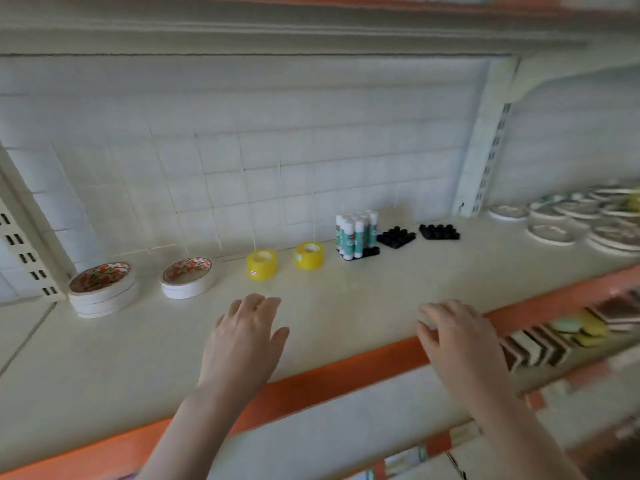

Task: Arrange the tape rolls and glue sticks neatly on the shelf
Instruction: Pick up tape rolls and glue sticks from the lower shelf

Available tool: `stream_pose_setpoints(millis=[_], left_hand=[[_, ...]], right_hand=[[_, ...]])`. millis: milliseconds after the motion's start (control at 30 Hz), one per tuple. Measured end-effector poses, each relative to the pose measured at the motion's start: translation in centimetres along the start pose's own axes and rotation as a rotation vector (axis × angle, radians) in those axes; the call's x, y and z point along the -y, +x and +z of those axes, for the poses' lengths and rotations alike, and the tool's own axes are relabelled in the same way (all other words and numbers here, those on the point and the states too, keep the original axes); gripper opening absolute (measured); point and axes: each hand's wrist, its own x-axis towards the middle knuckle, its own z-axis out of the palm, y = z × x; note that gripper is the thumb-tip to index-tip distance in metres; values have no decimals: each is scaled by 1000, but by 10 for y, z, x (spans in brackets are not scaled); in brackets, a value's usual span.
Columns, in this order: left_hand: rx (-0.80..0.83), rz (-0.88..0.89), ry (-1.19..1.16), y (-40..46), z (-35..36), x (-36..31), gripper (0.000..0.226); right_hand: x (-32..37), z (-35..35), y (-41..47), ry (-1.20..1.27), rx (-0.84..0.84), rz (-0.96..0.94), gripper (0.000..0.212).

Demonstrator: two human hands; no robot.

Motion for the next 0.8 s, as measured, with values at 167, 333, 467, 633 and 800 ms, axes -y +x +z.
stream_pose_setpoints(millis=[167,333,467,633,800], left_hand=[[21,90,-40,23,29,-84,43],[-3,127,-82,52,69,-199,42],[0,140,-150,73,105,-297,44],[19,173,-187,105,140,-390,45],[17,207,-175,146,176,-447,43]], right_hand=[[-81,-16,-2,-19,-62,95,17],[-193,-30,4,-10,-51,184,17],[-288,-46,16,1,8,202,19],[-386,-58,36,-38,-7,221,24],[-459,-40,59,-4,-2,251,21]])
